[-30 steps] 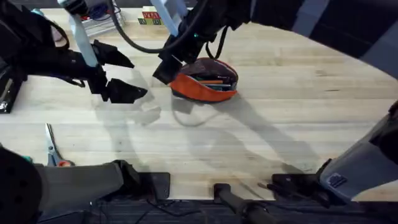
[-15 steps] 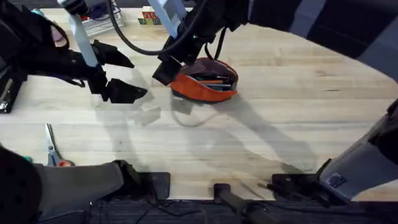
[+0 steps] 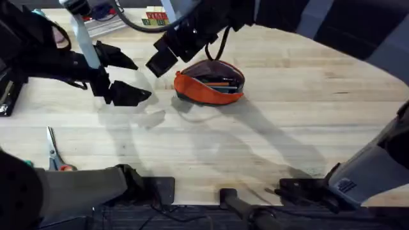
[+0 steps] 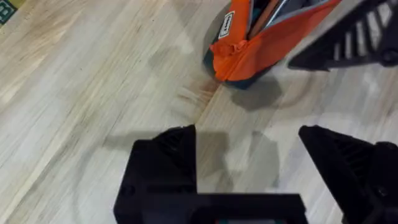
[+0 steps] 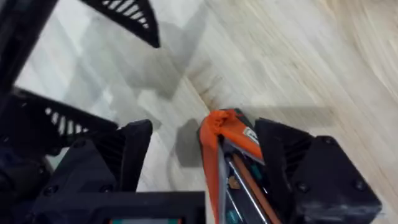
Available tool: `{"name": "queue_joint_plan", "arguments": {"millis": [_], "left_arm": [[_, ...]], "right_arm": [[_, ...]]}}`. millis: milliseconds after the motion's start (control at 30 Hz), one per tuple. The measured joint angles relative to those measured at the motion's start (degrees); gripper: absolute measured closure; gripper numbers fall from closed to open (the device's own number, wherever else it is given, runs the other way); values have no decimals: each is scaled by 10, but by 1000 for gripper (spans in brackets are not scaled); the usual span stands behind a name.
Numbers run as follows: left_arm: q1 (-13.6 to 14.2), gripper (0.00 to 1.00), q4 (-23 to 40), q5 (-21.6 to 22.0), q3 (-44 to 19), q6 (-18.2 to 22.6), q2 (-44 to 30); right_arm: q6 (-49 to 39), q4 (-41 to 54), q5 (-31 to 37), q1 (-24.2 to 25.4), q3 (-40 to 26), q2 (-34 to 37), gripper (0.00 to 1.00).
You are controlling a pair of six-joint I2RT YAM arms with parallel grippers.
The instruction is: Unzip the bag, pick up the pens from the table one at a time and place them inside, then zip the bag closed.
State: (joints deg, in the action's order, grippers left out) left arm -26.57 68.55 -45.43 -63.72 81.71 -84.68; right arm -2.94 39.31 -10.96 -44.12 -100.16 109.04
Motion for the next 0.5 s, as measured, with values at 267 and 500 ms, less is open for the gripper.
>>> {"name": "queue_joint_plan", "arguments": {"millis": [267,500], "left_arm": [[0,8,0,0,0,0,0],[0,8,0,0,0,0,0]], "right_arm": [[30,-9,37,0,0,20,3],[34,-14,43,0,-1,25,8]]}}
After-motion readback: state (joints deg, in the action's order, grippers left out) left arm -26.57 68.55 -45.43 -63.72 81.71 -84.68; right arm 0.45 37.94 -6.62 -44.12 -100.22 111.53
